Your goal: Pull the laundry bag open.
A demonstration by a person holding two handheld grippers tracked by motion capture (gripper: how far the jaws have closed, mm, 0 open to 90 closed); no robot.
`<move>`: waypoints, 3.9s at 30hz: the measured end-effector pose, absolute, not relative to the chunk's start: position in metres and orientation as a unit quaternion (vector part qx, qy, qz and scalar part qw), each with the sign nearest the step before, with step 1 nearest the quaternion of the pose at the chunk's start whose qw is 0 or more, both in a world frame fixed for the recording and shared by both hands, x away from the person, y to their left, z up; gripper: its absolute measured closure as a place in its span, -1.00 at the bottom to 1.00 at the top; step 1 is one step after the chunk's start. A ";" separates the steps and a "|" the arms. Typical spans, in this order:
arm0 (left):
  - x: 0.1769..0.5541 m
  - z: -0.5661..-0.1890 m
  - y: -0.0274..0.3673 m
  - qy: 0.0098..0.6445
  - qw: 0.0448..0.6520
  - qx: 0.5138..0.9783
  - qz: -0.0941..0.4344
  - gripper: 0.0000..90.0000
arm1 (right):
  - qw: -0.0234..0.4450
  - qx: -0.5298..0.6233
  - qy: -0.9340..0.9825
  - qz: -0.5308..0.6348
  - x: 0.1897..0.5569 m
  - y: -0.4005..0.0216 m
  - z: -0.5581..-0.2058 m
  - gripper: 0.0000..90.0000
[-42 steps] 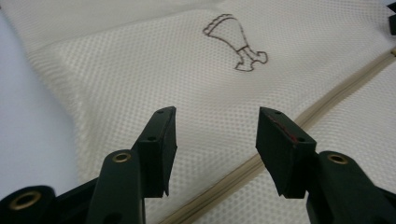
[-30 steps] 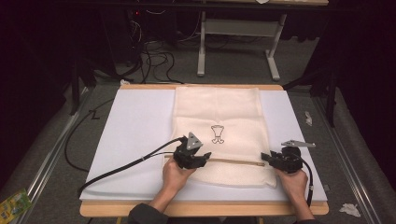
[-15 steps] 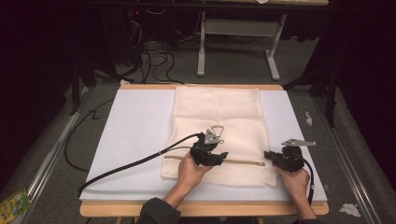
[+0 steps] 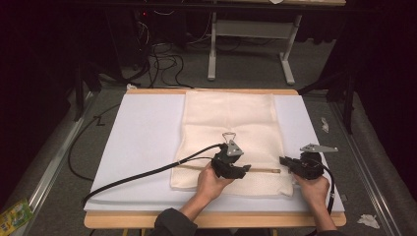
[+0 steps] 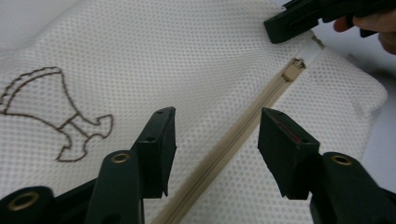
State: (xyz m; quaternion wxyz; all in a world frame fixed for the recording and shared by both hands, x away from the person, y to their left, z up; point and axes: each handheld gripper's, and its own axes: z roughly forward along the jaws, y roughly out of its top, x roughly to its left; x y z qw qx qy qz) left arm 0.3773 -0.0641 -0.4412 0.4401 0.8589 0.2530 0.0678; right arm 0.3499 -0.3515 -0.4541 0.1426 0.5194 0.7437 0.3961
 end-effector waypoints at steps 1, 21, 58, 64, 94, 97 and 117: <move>0.377 -0.441 -0.066 0.253 0.444 0.857 0.063 0.06 | 0.143 0.519 0.744 0.396 0.350 -0.352 -0.453 0.93; 0.360 -0.451 -0.104 0.200 0.457 0.866 0.046 0.25 | 0.143 0.509 0.739 0.417 0.346 -0.356 -0.442 0.94; 0.375 -0.467 -0.135 0.227 0.457 0.860 -0.014 0.58 | 0.138 0.488 0.744 0.434 0.345 -0.339 -0.431 0.95; 0.373 -0.463 -0.145 0.214 0.454 0.865 -0.016 0.58 | 0.139 0.484 0.746 0.436 0.347 -0.338 -0.431 0.95; 0.370 -0.465 -0.145 0.211 0.471 0.854 -0.060 0.65 | 0.135 0.492 0.741 0.437 0.344 -0.345 -0.439 0.95; 0.367 -0.463 -0.144 0.207 0.469 0.857 -0.057 0.65 | 0.135 0.490 0.744 0.433 0.343 -0.345 -0.440 0.95; 0.371 -0.464 -0.146 0.234 0.455 0.857 -0.056 0.80 | 0.138 0.485 0.746 0.436 0.342 -0.341 -0.441 0.95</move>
